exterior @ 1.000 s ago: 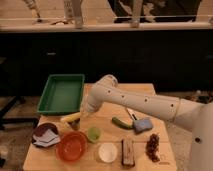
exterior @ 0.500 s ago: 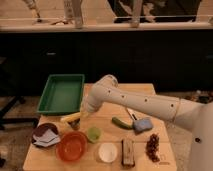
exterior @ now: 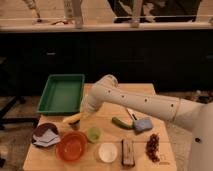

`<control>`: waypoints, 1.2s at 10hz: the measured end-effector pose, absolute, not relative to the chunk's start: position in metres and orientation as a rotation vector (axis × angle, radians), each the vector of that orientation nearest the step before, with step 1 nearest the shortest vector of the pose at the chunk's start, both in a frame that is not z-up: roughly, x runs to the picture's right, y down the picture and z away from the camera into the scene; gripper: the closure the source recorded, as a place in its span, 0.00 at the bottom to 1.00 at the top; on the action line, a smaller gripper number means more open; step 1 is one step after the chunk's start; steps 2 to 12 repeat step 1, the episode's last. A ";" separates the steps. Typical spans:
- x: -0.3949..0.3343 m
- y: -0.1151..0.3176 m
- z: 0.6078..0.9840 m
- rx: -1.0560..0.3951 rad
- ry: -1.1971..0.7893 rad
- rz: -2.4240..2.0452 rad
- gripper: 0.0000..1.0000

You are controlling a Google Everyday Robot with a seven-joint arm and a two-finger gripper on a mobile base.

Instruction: Place banana in metal cup

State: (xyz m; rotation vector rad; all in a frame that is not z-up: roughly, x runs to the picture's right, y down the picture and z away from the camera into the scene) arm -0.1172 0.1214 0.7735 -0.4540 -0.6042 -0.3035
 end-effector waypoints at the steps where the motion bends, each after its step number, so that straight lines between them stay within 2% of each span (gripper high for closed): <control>1: -0.117 0.121 0.773 -0.454 -0.604 -0.304 0.20; 12: -0.117 0.121 0.773 -0.454 -0.604 -0.304 0.20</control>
